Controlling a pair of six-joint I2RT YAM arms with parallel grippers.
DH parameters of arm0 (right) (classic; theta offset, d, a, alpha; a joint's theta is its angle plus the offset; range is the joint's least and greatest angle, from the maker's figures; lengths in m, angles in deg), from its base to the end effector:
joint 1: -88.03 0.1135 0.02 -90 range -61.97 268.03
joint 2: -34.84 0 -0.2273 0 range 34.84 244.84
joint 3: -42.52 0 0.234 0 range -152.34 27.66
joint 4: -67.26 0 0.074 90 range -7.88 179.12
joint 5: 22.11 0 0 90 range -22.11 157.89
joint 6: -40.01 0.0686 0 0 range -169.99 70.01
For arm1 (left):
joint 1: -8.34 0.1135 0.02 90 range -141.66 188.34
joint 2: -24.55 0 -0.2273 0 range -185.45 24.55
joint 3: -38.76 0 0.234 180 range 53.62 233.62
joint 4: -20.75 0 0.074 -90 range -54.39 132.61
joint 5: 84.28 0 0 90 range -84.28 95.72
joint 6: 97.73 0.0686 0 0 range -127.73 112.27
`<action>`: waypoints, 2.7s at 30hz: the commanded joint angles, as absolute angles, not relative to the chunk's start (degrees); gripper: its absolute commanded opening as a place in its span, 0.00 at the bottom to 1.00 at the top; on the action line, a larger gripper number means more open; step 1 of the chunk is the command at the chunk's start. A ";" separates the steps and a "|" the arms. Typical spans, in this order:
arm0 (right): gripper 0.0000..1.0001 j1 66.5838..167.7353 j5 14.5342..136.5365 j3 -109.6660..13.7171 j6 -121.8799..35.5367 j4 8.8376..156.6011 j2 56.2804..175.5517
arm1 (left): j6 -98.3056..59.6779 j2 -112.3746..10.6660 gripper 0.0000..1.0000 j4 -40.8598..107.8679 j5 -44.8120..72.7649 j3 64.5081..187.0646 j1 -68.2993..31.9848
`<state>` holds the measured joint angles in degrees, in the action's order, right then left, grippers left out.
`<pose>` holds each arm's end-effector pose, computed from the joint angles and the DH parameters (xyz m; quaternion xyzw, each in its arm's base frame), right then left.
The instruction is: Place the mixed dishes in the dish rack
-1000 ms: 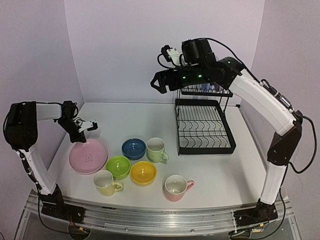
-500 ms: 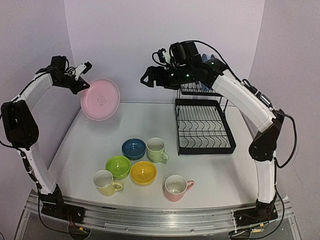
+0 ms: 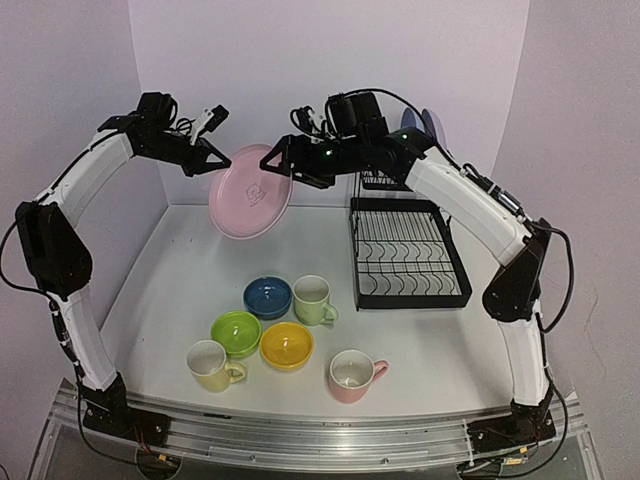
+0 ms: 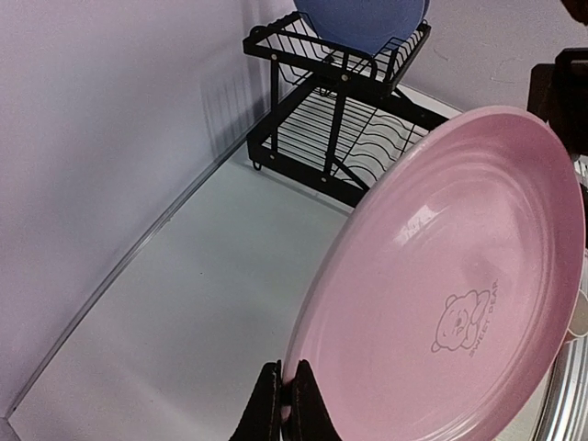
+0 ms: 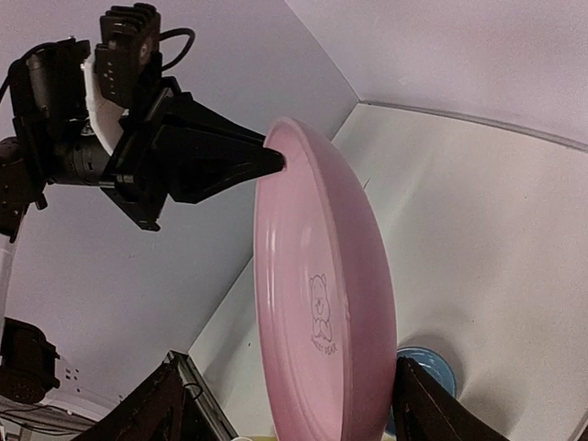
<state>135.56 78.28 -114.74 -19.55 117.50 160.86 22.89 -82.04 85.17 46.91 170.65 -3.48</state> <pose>0.3200 0.3680 0.3726 -0.1725 0.7940 0.4211 0.4032 0.3763 -0.1249 0.3521 0.4468 0.7333 -0.2477 0.4486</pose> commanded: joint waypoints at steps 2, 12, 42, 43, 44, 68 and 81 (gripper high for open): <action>0.56 135.21 79.62 -114.34 -17.36 115.07 160.90 | 21.51 -82.34 0.00 85.24 51.11 173.90 -4.14; 0.00 134.20 78.80 -115.37 -10.52 113.80 160.75 | 20.76 -82.56 0.00 83.88 50.84 172.89 -5.27; 0.00 132.91 -7.09 -124.30 -73.57 91.26 163.97 | 14.63 -82.21 0.94 74.40 36.99 178.60 -0.55; 0.00 132.13 -7.80 -124.26 -74.15 90.96 164.55 | 14.67 -82.19 0.94 74.58 37.13 178.55 -0.43; 0.00 131.35 -8.34 -123.48 -74.50 90.92 164.64 | 14.68 -82.22 0.94 74.67 37.28 178.48 -0.41; 0.00 127.84 -13.21 -116.90 -79.57 84.81 166.65 | 14.94 -82.24 0.94 75.21 37.73 176.82 -0.08; 0.00 127.64 -16.92 -113.40 -77.16 82.68 166.87 | 15.13 -82.24 0.94 75.42 38.26 176.24 0.07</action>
<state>127.79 -14.61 -114.36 -78.84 86.12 167.08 14.75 -83.21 75.29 37.51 176.46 -0.32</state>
